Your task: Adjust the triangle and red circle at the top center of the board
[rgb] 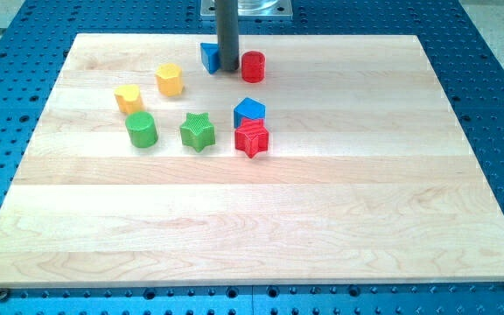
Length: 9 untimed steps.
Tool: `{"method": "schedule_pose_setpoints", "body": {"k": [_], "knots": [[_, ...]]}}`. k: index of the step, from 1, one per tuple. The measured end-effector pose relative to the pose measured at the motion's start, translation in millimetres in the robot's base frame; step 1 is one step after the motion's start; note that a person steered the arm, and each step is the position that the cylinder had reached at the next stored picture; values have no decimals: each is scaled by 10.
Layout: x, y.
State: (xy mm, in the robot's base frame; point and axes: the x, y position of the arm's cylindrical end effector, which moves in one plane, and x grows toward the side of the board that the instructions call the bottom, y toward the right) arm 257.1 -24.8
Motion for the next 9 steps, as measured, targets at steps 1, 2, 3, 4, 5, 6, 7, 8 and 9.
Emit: {"method": "schedule_pose_setpoints", "body": {"k": [1,2,3,4,5,6,7,8,9], "knots": [[31,242],[-51,640],[340,1106],[528,841],[486,790],[486,680],[495,652],[172,1083],[-540,973]]}}
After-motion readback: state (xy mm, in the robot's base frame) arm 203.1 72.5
